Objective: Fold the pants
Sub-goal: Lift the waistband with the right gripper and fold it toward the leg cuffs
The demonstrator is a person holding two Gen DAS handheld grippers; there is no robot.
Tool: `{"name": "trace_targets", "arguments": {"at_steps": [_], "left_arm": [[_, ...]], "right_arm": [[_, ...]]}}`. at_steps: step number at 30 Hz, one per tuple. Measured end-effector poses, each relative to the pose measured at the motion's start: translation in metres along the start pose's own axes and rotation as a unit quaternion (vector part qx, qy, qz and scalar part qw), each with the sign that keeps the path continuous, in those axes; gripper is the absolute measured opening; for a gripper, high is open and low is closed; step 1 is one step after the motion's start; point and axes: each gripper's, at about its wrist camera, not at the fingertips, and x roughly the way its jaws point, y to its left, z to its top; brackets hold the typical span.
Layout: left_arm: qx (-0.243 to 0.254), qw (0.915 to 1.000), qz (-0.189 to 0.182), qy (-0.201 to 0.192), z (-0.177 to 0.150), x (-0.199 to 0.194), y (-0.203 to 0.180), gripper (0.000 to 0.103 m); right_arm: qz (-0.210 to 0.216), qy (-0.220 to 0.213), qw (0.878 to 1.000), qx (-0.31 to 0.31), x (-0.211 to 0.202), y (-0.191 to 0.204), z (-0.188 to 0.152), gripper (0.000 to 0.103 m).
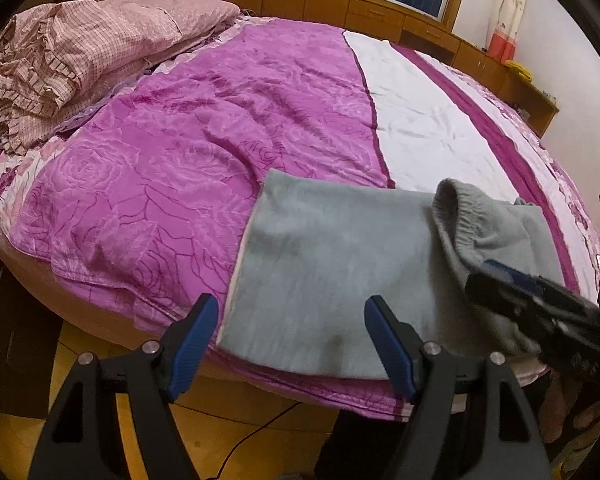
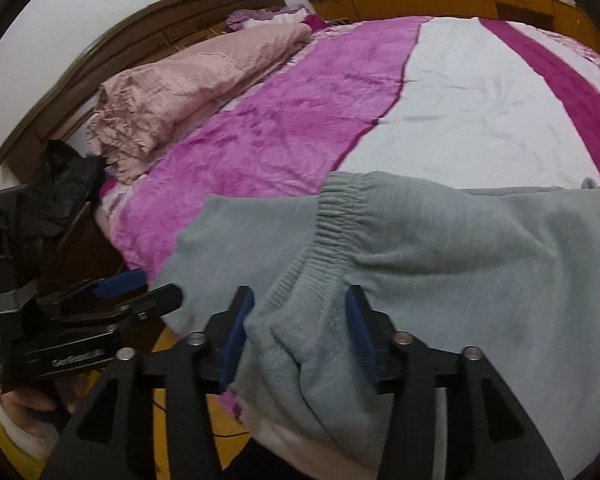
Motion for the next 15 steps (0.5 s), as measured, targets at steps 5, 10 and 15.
{"name": "trace_targets", "arguments": {"at_steps": [5,10,15], "left_arm": [[-0.003,0.9999,-0.015,0.0,0.001,-0.002,-0.009,0.079],[-0.001,0.9992,-0.04,-0.002,0.004,-0.006,-0.023,0.079],[0.003,0.9974,-0.072,0.001,0.008,-0.008,-0.043,0.079]], "right_arm": [[0.027,0.002,1.0,-0.011,-0.019,0.004,-0.006,0.045],[0.015,-0.009,1.0,-0.003,-0.049,-0.012,-0.012,0.045],[-0.053,-0.023,0.998,0.001,-0.076,-0.038,-0.018,0.045]]}}
